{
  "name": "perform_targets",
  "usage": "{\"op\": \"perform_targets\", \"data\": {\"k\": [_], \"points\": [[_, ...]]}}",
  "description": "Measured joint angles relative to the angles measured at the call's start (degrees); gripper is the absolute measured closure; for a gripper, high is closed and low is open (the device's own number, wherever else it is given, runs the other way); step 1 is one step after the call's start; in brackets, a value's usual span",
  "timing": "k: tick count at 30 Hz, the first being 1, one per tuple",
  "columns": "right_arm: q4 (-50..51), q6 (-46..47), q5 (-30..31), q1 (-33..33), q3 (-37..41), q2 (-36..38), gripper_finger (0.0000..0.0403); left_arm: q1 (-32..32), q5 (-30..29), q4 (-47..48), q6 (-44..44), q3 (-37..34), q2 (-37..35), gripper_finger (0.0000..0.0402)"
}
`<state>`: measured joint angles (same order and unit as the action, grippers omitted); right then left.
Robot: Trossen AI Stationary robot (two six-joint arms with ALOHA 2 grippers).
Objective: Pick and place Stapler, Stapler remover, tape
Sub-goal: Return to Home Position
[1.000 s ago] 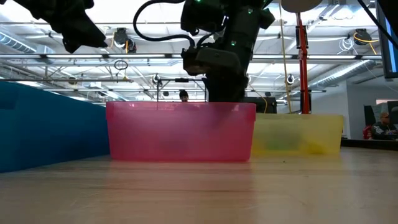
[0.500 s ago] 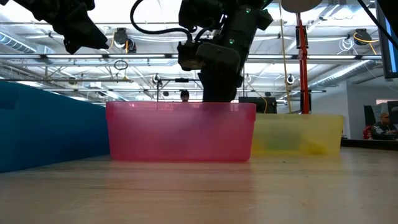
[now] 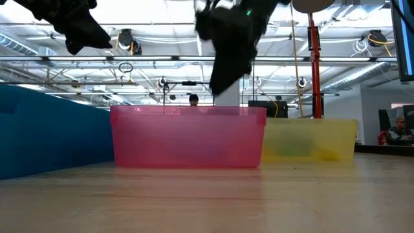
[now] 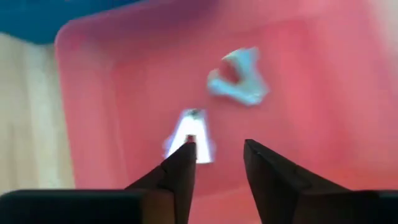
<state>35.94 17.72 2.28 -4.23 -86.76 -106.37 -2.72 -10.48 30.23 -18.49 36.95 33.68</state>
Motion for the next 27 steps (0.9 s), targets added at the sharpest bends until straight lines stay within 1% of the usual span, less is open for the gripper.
{"op": "perform_targets", "data": {"k": [4,6,10,11,16,19,22,25,27], "points": [[0.3,-3.5,10.5,-1.9,0.6,6.9,0.0305,0.0,0.0,0.0,0.0,0.0,-2.8,0.0298],[0.5,-5.3,13.0,-2.7,2.4,10.6,0.0329,0.1,0.0,0.1,0.1,0.0,-4.8,0.0298],[0.1,-4.7,11.1,-2.7,9.7,18.2,0.0386,0.6,0.0,2.4,0.6,0.0,-10.3,0.0298],[-0.8,-3.8,10.1,-2.5,12.0,20.3,0.0394,0.8,0.0,3.3,0.6,0.0,-11.7,0.0298],[-6.5,1.8,6.2,-2.1,24.2,32.3,0.0392,2.1,-0.1,8.1,0.2,0.0,-17.3,0.0298],[-10.4,4.0,6.0,-2.1,31.4,40.3,0.0400,2.2,-0.2,9.1,0.2,0.0,-19.8,0.0298],[-14.1,6.0,6.5,-2.1,37.9,48.4,0.0400,2.2,-0.2,9.5,0.2,-0.1,-21.5,0.0298],[-18.3,8.3,6.5,-2.1,44.5,56.4,0.0401,2.2,0.0,8.4,-0.4,-2.4,-22.9,0.0298],[-20.5,9.6,6.5,-2.1,48.4,61.5,0.0402,2.2,0.0,5.8,-1.5,-5.9,-24.1,0.0298]]}}
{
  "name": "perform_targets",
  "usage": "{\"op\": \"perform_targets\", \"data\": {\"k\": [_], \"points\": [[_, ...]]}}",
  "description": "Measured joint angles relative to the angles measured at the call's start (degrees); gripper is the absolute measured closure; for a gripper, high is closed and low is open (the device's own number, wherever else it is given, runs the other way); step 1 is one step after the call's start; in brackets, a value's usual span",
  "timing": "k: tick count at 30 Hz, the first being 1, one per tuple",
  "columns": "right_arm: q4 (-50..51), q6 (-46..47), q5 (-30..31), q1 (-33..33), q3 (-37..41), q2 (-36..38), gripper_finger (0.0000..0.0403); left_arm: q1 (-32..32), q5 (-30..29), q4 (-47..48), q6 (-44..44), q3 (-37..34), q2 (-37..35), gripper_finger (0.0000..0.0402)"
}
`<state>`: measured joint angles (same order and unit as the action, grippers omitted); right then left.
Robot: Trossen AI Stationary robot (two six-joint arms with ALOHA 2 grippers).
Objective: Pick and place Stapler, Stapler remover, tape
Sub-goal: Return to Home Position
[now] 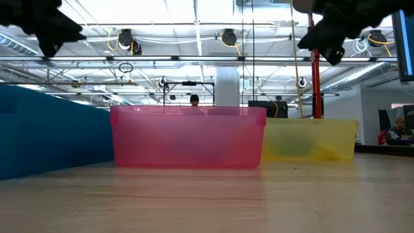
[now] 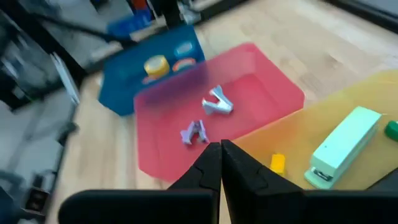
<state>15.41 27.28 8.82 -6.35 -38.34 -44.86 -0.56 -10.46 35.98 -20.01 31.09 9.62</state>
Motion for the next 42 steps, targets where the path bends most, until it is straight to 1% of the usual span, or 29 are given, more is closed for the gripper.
{"op": "perform_targets", "data": {"k": [3,6,11,15,18,20,23,26,27,29,31,34,37,39,40,42], "points": [[-2.5,2.3,0.1,0.0,4.9,6.8,0.0401,0.0,1.9,-6.3,-0.6,-6.1,-2.1,0.0298],[-4.0,3.5,0.1,0.0,8.6,12.4,0.0402,0.0,3.9,-9.6,-1.1,-9.8,-4.7,0.0298],[-3.9,3.5,0.1,0.0,12.5,19.9,0.0399,0.0,4.4,-8.1,-0.9,-11.8,-9.4,0.0298],[-4.0,3.5,0.1,0.0,15.0,24.6,0.0399,0.0,4.4,-5.6,-1.2,-12.2,-9.1,0.0298],[-4.1,3.8,-0.1,0.0,16.7,27.5,0.0399,0.0,4.4,-5.2,-4.1,-12.6,-8.6,0.0298],[-4.1,5.7,0.0,-0.1,17.9,28.9,0.0399,0.0,4.5,-5.7,-7.7,-12.7,-8.6,0.0298],[-4.2,9.4,0.0,-0.1,19.7,30.0,0.0399,0.0,4.5,-5.7,-13.3,-12.6,-8.2,0.0298],[-4.9,15.8,-1.3,-0.1,22.4,30.2,0.0399,0.0,4.5,-6.2,-18.9,-12.6,-8.1,0.0298],[-6.1,16.8,-1.4,-0.1,23.4,30.2,0.0399,0.0,4.4,-6.2,-19.1,-12.6,-8.1,0.0298],[-10.2,14.4,-1.5,-0.1,25.7,30.2,0.0399,0.0,4.2,-6.2,-15.9,-12.6,-8.1,0.0298],[-16.7,9.2,-1.9,-0.1,28.1,30.3,0.0399,0.0,4.2,-7.5,-10.8,-12.6,-8.1,0.0298],[-28.9,1.6,-5.8,-0.1,31.4,30.4,0.0399,0.0,4.7,-13.6,-2.3,-12.6,-8.1,0.0298],[-37.9,-2.5,-11.5,-0.1,34.1,31.4,0.0399,0.0,10.2,-18.6,6.1,-12.5,-8.2,0.0298],[-42.0,-2.4,-13.4,-0.1,35.7,32.5,0.0399,0.0,14.6,-19.1,10.2,-12.5,-8.2,0.0298],[-41.5,-1.7,-13.6,-0.1,36.1,33.3,0.0399,0.0,16.1,-18.7,11.0,-12.5,-8.2,0.0298],[-41.1,-0.5,-13.3,-0.1,36.5,34.5,0.0399,0.0,16.8,-17.4,11.4,-12.5,-8.2,0.0298]]}}
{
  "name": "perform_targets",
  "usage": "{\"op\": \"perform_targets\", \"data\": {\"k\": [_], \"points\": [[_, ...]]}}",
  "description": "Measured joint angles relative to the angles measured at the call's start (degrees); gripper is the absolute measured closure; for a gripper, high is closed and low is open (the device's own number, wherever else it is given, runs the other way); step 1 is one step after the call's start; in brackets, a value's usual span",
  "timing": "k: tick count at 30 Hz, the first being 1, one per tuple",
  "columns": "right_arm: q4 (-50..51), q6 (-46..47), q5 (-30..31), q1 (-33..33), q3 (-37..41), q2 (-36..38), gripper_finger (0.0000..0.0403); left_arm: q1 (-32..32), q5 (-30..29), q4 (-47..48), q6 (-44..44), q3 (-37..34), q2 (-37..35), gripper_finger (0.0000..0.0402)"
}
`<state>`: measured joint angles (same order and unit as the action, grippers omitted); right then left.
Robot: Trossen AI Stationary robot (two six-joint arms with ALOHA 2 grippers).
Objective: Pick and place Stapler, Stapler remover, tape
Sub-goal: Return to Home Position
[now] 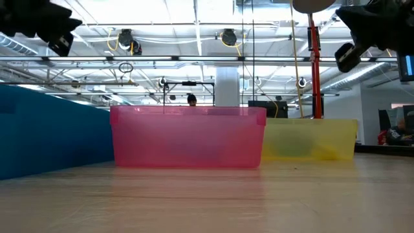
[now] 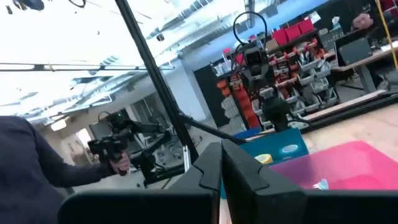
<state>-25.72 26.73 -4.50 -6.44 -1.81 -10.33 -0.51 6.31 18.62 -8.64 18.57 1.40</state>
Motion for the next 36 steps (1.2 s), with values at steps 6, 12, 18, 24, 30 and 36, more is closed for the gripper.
{"op": "perform_targets", "data": {"k": [6,12,18,24,30,36], "points": [[1.0,2.9,-0.3,1.0,0.1,5.5,0.0399,0.0,-0.8,2.4,2.2,0.0,-0.8,0.0298],[10.4,6.3,-1.8,1.2,-2.0,10.3,0.0399,0.0,-0.8,5.0,1.5,0.0,-1.1,0.0298],[24.7,3.7,1.3,1.2,-10.1,10.2,0.0399,0.6,2.2,-8.9,1.1,-5.8,-1.1,0.0298],[27.5,-0.5,2.9,1.2,-10.9,10.2,0.0399,2.1,4.2,-20.2,-1.1,-15.2,-1.1,0.0298],[30.5,-0.3,2.9,1.2,-10.9,10.2,0.0399,2.2,2.5,-20.8,3.5,-14.4,-1.1,0.0298],[29.8,0.2,2.9,1.2,-10.3,10.2,0.0399,2.2,-1.5,-18.9,3.4,-15.6,-1.1,0.0298]]}}
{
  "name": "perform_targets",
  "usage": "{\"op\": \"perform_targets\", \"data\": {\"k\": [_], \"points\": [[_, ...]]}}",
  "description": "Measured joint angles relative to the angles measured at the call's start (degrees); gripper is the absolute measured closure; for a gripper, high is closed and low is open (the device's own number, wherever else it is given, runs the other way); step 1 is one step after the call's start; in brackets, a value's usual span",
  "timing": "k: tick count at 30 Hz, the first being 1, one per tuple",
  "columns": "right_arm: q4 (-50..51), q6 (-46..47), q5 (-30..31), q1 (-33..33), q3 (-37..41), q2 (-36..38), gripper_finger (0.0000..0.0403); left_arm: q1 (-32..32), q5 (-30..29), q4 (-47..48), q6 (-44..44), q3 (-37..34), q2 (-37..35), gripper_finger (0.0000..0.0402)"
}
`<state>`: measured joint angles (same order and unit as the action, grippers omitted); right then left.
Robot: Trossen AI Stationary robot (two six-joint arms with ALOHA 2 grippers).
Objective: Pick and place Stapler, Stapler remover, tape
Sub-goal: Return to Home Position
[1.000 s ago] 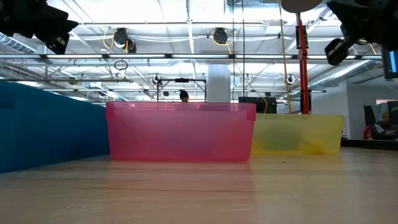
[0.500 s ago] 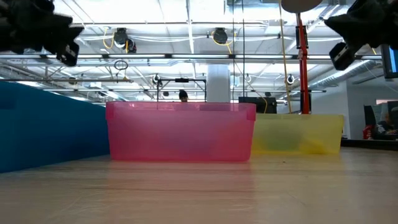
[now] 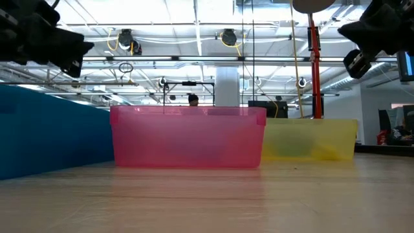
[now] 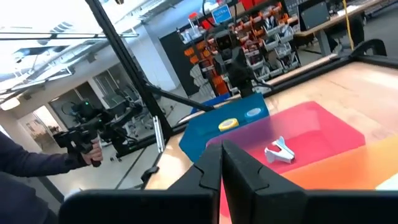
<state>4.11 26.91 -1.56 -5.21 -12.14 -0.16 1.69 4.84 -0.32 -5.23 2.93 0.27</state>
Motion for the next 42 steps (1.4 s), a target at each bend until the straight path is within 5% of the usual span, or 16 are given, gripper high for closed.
{"op": "perform_targets", "data": {"k": [10,17,27,42], "points": [[-13.8,0.1,-0.2,0.0,8.9,0.0,0.0399,-0.1,-2.0,-1.7,0.5,-2.1,0.0,0.0298],[-12.3,-2.5,-5.0,0.0,7.5,0.0,0.0399,-0.1,-2.1,-1.7,0.5,-2.1,0.0,0.0298],[-12.5,0.0,-4.6,0.0,8.8,0.0,0.0399,-0.1,-1.9,-1.3,1.0,-2.1,0.0,0.0298],[-11.6,-10.9,-4.3,0.0,8.9,-0.1,0.0399,-0.1,-2.4,-1.0,-1.2,-2.0,0.0,0.0298]]}}
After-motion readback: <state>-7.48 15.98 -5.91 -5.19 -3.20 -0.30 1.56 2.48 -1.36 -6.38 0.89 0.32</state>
